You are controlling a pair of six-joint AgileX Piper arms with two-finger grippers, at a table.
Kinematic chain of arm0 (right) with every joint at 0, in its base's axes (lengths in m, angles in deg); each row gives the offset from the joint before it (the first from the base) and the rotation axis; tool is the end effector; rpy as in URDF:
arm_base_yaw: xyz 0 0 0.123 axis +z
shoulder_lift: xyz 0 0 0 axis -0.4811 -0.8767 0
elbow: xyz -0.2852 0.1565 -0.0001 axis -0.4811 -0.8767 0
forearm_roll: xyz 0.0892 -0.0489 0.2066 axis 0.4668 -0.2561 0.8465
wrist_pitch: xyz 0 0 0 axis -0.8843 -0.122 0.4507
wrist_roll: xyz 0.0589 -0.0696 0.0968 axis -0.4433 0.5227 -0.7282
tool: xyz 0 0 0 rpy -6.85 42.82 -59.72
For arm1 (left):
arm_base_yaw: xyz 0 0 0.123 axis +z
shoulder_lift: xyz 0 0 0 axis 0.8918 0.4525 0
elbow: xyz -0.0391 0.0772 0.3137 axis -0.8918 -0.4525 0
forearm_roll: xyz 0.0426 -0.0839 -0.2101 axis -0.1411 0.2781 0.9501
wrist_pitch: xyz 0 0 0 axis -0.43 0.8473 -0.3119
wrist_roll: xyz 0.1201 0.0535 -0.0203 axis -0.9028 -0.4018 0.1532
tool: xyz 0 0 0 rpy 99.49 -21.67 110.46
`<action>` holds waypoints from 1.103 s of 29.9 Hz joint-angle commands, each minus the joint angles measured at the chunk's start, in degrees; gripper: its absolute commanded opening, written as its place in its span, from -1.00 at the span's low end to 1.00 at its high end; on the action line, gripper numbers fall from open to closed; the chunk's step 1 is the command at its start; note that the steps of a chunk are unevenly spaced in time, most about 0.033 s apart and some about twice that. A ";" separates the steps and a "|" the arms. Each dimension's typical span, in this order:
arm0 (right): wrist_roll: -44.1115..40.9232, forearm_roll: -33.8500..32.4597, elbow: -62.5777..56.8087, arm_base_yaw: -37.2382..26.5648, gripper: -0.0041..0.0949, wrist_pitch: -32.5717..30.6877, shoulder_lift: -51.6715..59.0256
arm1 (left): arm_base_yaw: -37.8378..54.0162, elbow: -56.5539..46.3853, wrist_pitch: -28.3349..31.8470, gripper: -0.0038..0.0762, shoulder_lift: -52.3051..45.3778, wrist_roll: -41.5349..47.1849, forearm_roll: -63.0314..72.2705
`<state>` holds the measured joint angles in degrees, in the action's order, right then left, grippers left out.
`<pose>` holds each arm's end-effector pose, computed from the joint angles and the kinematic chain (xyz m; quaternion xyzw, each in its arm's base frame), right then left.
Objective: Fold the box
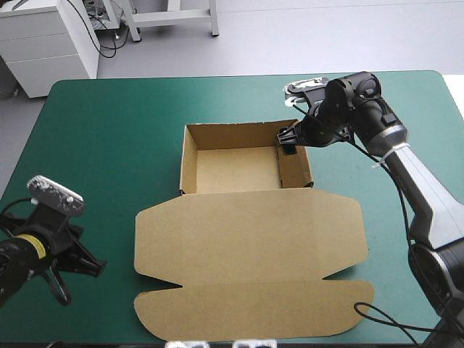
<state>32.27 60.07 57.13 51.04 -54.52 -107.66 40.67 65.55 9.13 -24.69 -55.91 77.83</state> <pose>0.3505 0.1490 0.3663 -0.1737 0.9587 0.0653 0.2157 0.0830 -0.0054 0.3630 0.2336 0.9141 0.0607 0.3258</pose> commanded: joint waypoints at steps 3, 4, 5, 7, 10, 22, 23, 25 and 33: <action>1.51 0.89 1.69 -0.20 0.90 0.97 -1.11 | -0.13 -10.17 -2.18 -0.92 -2.88 0.80 7.86; 1.51 0.90 1.69 -0.20 0.90 1.11 -1.90 | -0.13 -11.74 -2.18 -0.92 -2.88 0.80 8.00; 1.51 0.90 1.69 -0.20 0.90 1.34 -2.70 | -0.13 -13.07 -2.18 -0.92 -2.88 0.80 7.88; 1.51 0.90 1.69 -0.20 0.90 1.59 -4.22 | -0.13 -14.84 -1.87 -0.92 -2.88 0.80 7.56; 1.51 0.90 1.69 -0.30 0.90 1.68 -6.79 | -0.13 -16.56 -1.00 -0.92 -2.88 0.80 7.33; 1.51 4.03 1.69 -0.30 -0.22 1.44 -13.42 | -0.13 -17.21 -0.07 -0.92 -2.88 0.80 7.45; 1.51 3.88 1.69 -0.30 -0.38 1.62 -13.42 | -0.13 -17.21 -0.07 -0.92 -2.88 0.80 7.45; 1.51 3.13 1.69 -0.30 -0.69 1.86 -13.42 | -0.13 -17.21 -0.07 -0.92 -2.88 0.80 7.45; 1.51 -4.85 1.89 -1.79 -0.95 2.16 -13.02 | -0.13 -17.21 0.85 -0.92 -2.88 0.80 7.45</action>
<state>33.17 59.58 57.30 50.93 -52.67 -123.91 40.67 47.09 9.29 -27.52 -55.63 85.22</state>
